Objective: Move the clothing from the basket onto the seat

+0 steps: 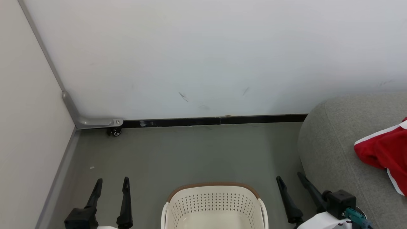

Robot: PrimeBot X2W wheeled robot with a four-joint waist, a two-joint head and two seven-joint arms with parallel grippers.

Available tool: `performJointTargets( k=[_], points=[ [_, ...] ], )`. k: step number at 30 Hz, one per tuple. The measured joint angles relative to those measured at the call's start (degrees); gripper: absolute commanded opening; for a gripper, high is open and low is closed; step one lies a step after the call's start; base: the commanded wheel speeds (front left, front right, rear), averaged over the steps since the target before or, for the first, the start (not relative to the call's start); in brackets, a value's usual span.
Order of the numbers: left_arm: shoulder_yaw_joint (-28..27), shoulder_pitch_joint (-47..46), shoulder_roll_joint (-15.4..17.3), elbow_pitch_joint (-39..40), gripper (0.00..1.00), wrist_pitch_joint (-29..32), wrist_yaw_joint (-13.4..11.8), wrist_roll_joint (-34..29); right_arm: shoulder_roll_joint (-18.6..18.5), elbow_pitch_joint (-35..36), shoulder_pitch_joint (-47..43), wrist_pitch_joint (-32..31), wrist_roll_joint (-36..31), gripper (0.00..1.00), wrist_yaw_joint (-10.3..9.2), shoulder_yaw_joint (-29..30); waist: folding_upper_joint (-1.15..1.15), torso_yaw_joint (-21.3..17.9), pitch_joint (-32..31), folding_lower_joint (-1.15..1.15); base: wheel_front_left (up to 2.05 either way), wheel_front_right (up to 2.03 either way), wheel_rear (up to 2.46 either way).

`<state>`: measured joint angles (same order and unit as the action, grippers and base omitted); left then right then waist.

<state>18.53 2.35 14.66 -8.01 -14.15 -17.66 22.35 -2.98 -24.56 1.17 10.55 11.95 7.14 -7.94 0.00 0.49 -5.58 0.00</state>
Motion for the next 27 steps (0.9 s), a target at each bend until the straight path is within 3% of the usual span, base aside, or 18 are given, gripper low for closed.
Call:
performJointTargets(
  k=[27],
  points=[
    [1.0,1.1,0.6,0.1,1.0,0.0,-2.6,-3.4,0.1,8.8,-4.2,-3.5,0.7,1.0,0.0,-0.6,0.0,0.3,0.7,0.0,0.0,0.0,0.0]
  ],
)
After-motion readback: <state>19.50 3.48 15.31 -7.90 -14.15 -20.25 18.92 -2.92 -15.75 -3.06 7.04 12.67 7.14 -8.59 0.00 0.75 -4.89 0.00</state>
